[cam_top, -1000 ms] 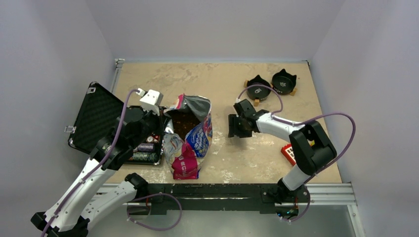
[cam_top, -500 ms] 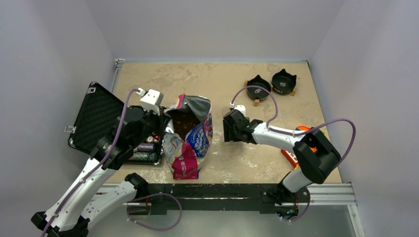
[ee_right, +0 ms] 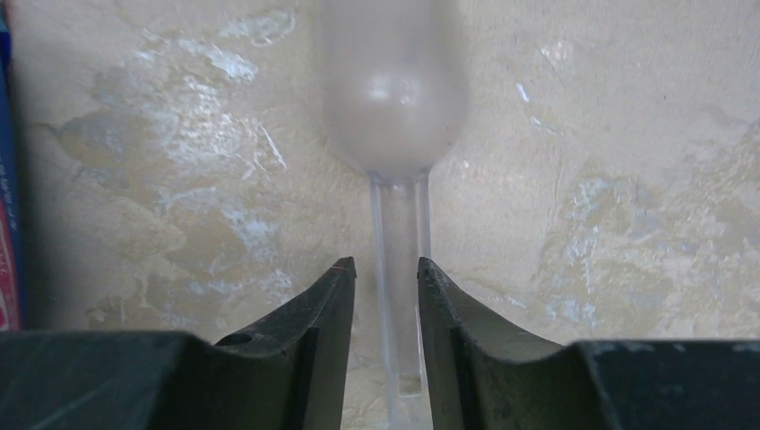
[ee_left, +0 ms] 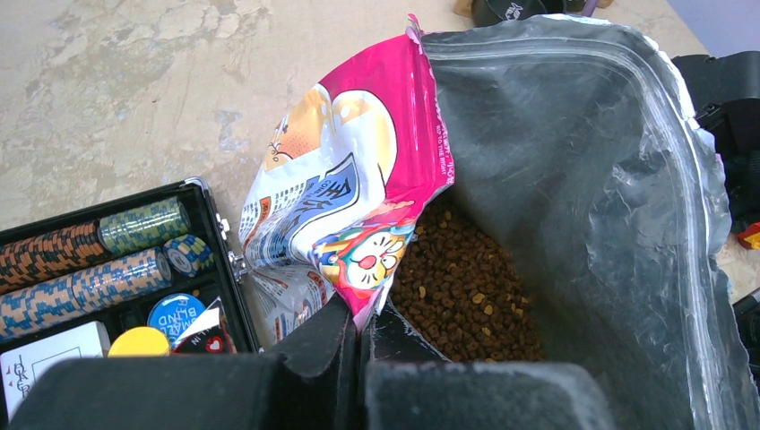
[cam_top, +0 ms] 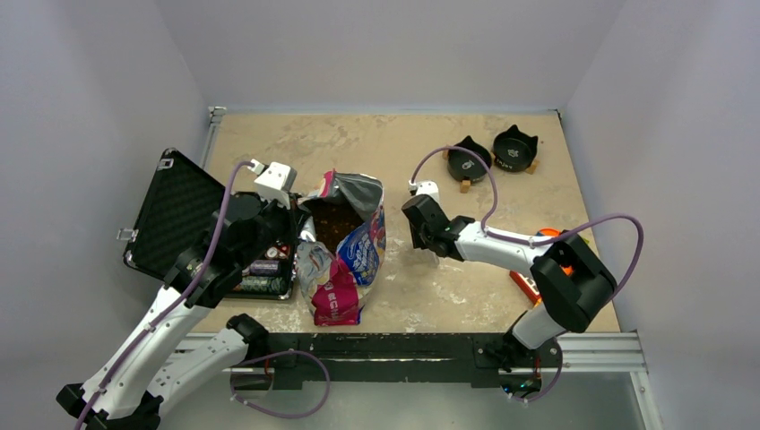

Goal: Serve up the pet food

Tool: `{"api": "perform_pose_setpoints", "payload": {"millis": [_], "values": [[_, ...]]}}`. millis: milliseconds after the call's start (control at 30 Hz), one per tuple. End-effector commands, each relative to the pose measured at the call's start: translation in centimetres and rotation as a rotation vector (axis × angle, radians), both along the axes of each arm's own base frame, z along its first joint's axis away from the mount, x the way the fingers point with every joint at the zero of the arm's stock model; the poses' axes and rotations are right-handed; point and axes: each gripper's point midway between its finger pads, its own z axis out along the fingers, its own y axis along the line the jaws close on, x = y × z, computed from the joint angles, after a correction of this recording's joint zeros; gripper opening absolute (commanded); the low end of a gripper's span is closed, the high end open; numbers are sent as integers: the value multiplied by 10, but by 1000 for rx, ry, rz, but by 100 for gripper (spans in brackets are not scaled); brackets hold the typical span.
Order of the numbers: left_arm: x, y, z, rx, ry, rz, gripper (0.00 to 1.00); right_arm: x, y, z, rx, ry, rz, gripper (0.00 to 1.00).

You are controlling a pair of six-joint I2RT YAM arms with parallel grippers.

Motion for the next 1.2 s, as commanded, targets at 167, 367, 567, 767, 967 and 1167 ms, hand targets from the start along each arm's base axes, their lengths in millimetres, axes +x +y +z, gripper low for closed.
{"api": "perform_pose_setpoints", "payload": {"millis": [167,367,567,767,967,1167], "values": [[17,-3,79,-139,-265,17,0,16,20,-4,57,-74,46,27],[17,-4,80,-141,-265,16,0,11,15,-30,41,-37,20,19],[17,-5,80,-145,-263,10,0,-4,8,-54,69,1,-11,13],[18,-5,79,-143,-261,11,0,-24,31,-50,301,26,33,0],[18,-5,77,-139,-258,14,0,-37,65,-9,744,34,202,0],[18,-4,78,-141,-261,15,0,-44,54,5,1097,47,253,0]]}}
